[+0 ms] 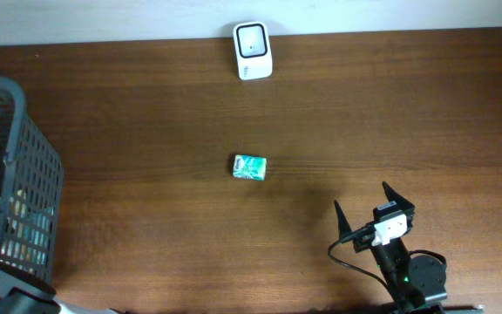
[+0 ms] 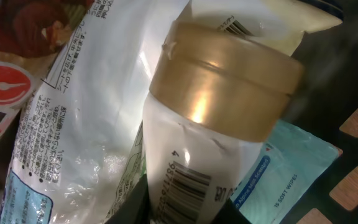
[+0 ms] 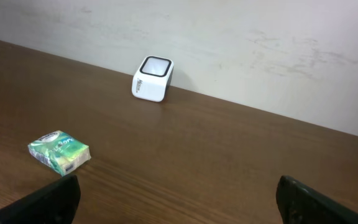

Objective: Scan the item barcode
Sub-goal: 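Grasp the gold-capped white tube from the basket and set it beside the tissues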

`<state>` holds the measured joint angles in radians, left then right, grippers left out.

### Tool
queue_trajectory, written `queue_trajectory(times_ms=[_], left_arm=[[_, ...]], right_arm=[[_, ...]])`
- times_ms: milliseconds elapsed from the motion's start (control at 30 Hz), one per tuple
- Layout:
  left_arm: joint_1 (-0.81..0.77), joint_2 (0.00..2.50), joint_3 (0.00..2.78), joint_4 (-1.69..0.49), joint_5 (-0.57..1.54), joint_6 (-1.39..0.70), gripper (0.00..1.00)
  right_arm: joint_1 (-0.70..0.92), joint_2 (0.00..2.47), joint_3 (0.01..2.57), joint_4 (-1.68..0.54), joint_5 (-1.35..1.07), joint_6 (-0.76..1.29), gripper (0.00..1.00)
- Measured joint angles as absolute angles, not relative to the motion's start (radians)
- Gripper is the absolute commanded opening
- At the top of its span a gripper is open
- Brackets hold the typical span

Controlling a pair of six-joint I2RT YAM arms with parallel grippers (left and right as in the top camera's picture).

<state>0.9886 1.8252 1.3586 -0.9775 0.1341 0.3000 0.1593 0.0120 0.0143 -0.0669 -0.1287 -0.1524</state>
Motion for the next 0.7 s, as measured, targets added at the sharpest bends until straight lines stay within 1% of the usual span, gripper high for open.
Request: queue_trajectory(times_ms=[67, 133, 200, 267, 300, 333, 400, 500, 567, 633, 700], left_arm=[[0.989, 1.824, 1.362, -0.984, 0.131, 0.289, 0.0], [0.989, 1.826, 1.393, -1.035, 0.128, 0.266, 0.0], [0.989, 1.84, 1.49, -1.136, 0.115, 0.241, 0.0], [0.989, 1.857, 1.7, -1.269, 0.12, 0.182, 0.0], [0.984, 1.857, 1.779, -1.293, 0.123, 0.163, 0.0], [0.978, 1.867, 1.887, -1.363, 0.132, 0.151, 0.0], [0.949, 1.866, 2.137, -1.429, 0.184, 0.125, 0.0], [0.86, 1.855, 2.461, -1.47, 0.296, 0.102, 0.0], [0.781, 1.832, 2.601, -1.475, 0.379, 0.081, 0.0], [0.663, 1.786, 2.651, -1.477, 0.435, 0.064, 0.0], [0.471, 1.73, 2.663, -1.486, 0.462, 0.055, 0.0]], right_arm=[[0.159, 0.012, 0.014, -0.067, -0.129, -0.152, 0.99], [0.159, 0.012, 0.014, -0.067, -0.129, -0.152, 0.99], [0.159, 0.012, 0.014, -0.067, -0.129, -0.152, 0.99], [0.159, 0.012, 0.014, -0.067, -0.129, -0.153, 0.99], [0.159, 0.012, 0.014, -0.067, -0.129, -0.152, 0.99], [0.159, 0.011, 0.014, -0.066, -0.129, -0.152, 0.99], [0.159, 0.011, 0.014, -0.067, -0.129, -0.152, 0.99], [0.159, 0.012, 0.014, -0.067, -0.129, -0.153, 0.99], [0.159, 0.012, 0.014, -0.067, -0.129, -0.152, 0.99], [0.159, 0.012, 0.014, -0.067, -0.129, -0.153, 0.99], [0.159, 0.012, 0.014, -0.067, -0.129, -0.152, 0.99]])
